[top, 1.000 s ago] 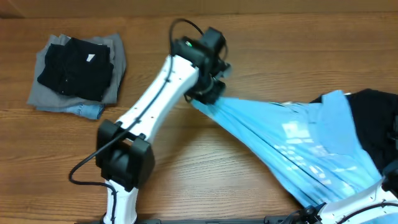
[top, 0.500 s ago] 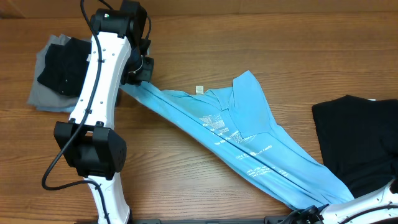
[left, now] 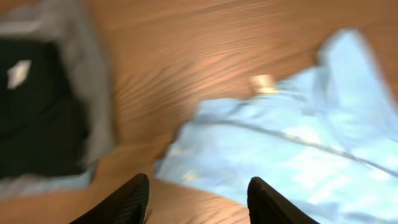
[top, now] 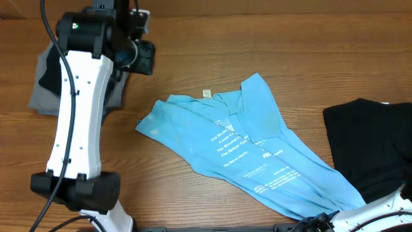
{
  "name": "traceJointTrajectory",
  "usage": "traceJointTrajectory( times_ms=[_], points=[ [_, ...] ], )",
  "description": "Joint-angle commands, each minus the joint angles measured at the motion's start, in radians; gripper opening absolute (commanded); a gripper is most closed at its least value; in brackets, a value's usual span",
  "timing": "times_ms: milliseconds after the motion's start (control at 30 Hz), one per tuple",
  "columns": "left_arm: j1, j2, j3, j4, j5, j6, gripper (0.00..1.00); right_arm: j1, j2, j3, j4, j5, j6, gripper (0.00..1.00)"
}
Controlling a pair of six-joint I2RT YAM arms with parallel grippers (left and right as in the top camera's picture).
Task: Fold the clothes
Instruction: 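Pull the blue T-shirt toward the table center with the left gripper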
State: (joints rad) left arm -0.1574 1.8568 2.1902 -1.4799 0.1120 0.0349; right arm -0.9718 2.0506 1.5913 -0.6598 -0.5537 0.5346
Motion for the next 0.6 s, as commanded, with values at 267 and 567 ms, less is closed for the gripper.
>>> traceJointTrajectory(
  times_ms=[267,567],
  points=[
    [-0.351,0.423,-0.018,0.353,0.162,0.254,0.74,0.255,-0.388,0.026,-0.245,-0.257,-0.142,0.49],
    [-0.395,0.645,-0.018,0.565,0.173,0.257,0.89,0.297,-0.471,0.026,-0.449,-0.239,-0.23,0.5]
  ],
)
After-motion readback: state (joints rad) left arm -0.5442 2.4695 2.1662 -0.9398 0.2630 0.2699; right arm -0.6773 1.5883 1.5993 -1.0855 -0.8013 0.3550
